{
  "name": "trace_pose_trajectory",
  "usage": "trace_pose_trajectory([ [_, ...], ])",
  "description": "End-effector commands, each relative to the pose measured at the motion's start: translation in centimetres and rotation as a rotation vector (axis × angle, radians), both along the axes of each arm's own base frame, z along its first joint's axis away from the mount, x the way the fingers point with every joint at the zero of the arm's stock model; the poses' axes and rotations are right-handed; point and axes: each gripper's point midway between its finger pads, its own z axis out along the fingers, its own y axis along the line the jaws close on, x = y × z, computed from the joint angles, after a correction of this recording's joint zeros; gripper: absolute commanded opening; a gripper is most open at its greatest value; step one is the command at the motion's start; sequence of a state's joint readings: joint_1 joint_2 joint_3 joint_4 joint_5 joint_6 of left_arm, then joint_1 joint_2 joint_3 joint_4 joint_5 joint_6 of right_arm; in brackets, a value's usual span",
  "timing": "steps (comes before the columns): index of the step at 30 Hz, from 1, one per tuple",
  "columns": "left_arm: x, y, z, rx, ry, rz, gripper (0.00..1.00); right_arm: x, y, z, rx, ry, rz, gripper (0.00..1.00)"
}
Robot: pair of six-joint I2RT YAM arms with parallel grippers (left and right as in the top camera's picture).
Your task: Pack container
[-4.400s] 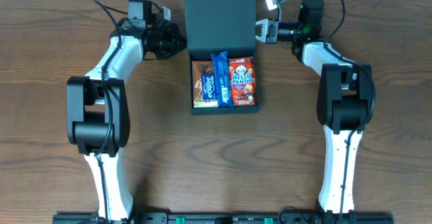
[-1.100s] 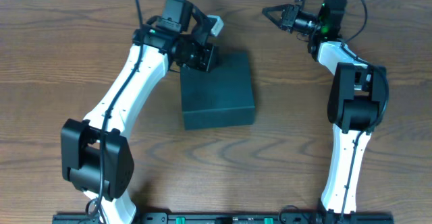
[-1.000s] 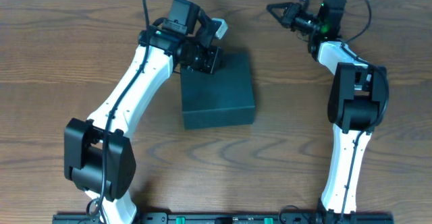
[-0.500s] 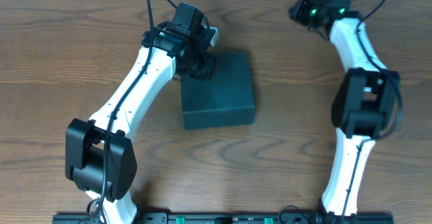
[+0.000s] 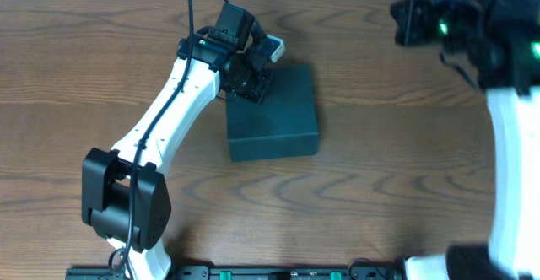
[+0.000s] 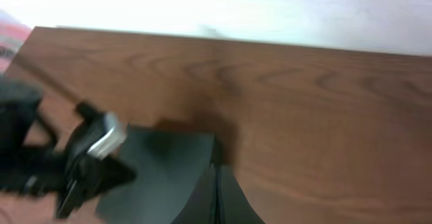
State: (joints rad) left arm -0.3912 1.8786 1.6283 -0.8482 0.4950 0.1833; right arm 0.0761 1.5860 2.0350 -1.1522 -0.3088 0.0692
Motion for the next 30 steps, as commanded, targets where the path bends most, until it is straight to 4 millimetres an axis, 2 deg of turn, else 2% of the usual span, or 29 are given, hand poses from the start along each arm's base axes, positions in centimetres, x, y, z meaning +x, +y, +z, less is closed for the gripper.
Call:
trace_pose_trajectory([
  [1,-0.7,-0.6,-1.2,-0.025,0.004,-0.074,0.06,-3.2,-0.5,-0.7,-0.058,0.011,-0.009,0.02],
  [3,-1.0,-0.6,-2.3,-0.028,0.014,-0.081,0.06,-5.9,-1.0,-3.1,-0.079,0.076,-0.022,0.02],
  [7,-2.5,-1.6,-3.7,-0.104,0.045,-0.140,0.06,-9.0,-0.4,-9.5,-0.017,0.229,-0.035,0.02],
  [11,-3.5,-1.7,-4.9,-0.127,0.081,-0.150,0.06,-11.3,3.1,-16.8,0.114,0.344,0.027,0.02],
  [14,-3.9,-1.4,-5.6,-0.113,0.090,-0.152,0.06,-12.6,5.2,-22.2,0.149,0.423,0.034,0.02],
  [17,-4.4,-1.1,-6.7,-0.105,0.105,-0.149,0.06,-13.5,7.2,-26.3,0.185,0.465,0.037,0.01],
  [20,-4.9,-0.9,-7.3,-0.100,0.123,-0.148,0.06,-14.1,9.0,-29.3,0.232,0.468,0.037,0.02],
  [24,-5.0,-0.8,-7.3,-0.097,0.124,-0.147,0.06,-13.4,9.4,-32.9,0.256,0.439,-0.064,0.02],
  [30,-4.9,-0.5,-7.6,-0.074,0.121,-0.140,0.06,-12.3,11.2,-36.2,0.315,0.452,-0.104,0.02],
])
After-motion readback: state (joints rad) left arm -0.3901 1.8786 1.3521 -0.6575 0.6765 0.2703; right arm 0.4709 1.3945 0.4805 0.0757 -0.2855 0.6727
